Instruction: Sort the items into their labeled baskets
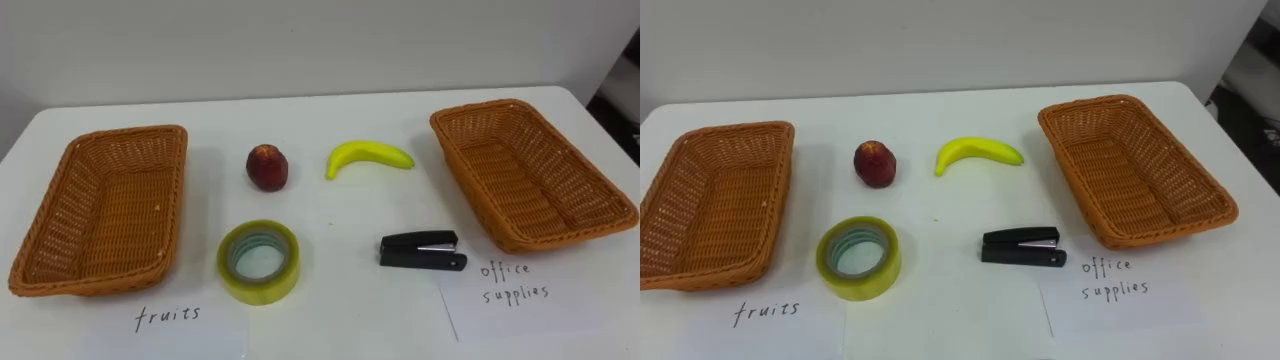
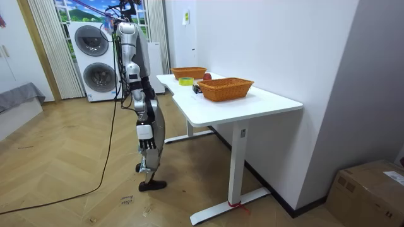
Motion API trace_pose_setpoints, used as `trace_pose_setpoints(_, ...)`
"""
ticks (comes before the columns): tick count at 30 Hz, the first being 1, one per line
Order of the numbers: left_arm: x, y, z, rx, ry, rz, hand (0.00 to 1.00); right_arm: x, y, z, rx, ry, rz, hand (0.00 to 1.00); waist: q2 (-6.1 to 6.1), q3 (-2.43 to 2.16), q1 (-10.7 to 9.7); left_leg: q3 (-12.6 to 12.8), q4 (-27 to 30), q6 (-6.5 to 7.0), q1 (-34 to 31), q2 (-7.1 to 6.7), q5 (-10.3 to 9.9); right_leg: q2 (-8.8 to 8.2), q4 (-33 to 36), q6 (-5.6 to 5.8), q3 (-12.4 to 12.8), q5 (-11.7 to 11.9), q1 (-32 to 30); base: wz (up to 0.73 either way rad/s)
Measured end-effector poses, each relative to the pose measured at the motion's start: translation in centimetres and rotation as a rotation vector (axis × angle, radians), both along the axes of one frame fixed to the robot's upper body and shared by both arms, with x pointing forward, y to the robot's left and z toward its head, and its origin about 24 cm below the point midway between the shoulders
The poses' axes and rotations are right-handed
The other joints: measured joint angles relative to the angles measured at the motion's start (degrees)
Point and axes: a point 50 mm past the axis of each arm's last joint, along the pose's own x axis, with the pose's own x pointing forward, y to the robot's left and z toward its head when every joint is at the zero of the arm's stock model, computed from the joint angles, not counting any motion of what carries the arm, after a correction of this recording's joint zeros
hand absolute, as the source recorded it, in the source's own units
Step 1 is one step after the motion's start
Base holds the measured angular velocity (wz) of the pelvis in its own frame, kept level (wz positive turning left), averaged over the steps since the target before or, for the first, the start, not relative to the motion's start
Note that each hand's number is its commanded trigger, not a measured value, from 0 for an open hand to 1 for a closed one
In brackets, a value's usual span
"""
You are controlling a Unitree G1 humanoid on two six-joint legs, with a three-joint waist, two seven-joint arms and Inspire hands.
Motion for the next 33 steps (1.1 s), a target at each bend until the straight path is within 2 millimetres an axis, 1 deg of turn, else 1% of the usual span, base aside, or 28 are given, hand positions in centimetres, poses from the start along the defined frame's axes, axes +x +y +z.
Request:
trace_pose_setpoints(6, -0.16, 0.07, 0.03, 0.015, 0.002, -0.002, 0.0, -0.01, 0.01, 0.0, 0.001, 0.001, -0.001, 0.0, -0.01, 0.11, 0.0, 0.0, 0.0, 0.0, 0.2, 0.01, 0.0, 0.01, 0.0, -0.01, 0.0, 0.0, 0.2, 0.0)
trace_pose_setpoints(7, -0.18, 0.08, 0.03, 0.015, 0.004, -0.008, 0.0, -0.03, 0.01, 0.0, 0.001, 0.001, -0.001, 0.0, 0.03, 0.32, 0.0, 0.0, -0.1, 0.0, 0.5, 0.01, 0.0, 0.02, -0.1, -0.01, -0.1, 0.0, 0.5, 0.0)
trace_pose_setpoints(8, -0.2, 0.09, 0.04, 0.016, 0.006, -0.015, 0.0, -0.05, 0.01, 0.0, 0.001, 0.002, -0.001, 0.0, 0.03, 0.35, 0.0, 0.0, -0.1, 0.0, 0.6, 0.01, 0.0, 0.01, -0.2, 0.0, -0.1, 0.0, 0.7, 0.0)
trace_pose_setpoints(11, -0.18, 0.12, 0.05, 0.02, 0.011, -0.04, 0.0, -0.02, 0.0, 0.0, 0.0, 0.002, -0.001, 0.0, 0.05, 0.36, 0.0, 0.0, -0.1, 0.0, 0.7, 0.01, 0.0, 0.01, -0.1, 0.01, -0.1, -0.1, 0.8, 0.0)
trace_pose_setpoints(21, 0.16, 0.16, 0.03, 0.024, 0.004, -0.042, 0.0, -0.06, -0.04, 0.0, -0.003, 0.006, -0.004, 0.0, 0.03, 0.33, -0.2, 0.1, 0.0, 0.0, 0.8, 0.01, 0.0, 0.03, 0.0, -0.01, 0.0, -0.1, 0.8, 0.0)
trace_pose_setpoints(27, 0.17, 0.31, 0.06, 0.045, 0.013, -0.083, 0.0, -0.31, -0.04, -0.01, -0.022, 0.017, -0.025, 0.0, -0.57, 0.26, -0.8, 0.5, -0.2, 0.0, 0.9, 0.01, 0.0, 0.04, 0.1, 0.0, 0.4, -0.1, 0.6, -0.01)
trace_pose_setpoints(30, 0.23, 0.45, 0.1, 0.056, 0.012, -0.082, 0.0, -0.31, -0.24, 0.02, -0.039, 0.014, -0.062, 0.0, -1.04, 0.19, -0.8, 0.9, -0.1, 0.0, 0.5, 0.03, 0.0, 0.13, 0.3, 0.0, 1.0, -0.1, -0.2, -0.09)
trace_pose_setpoints(33, 0.18, 0.85, 0.19, 0.071, 0.015, -0.082, 0.0, -0.88, -0.49, 0.1, -0.07, 0.018, -0.164, 0.0, -1.17, 0.2, -1.0, 1.1, -0.1, 0.0, 0.5, 0.04, 0.0, 0.23, 0.2, 0.03, 1.1, 0.0, -0.2, -0.04)
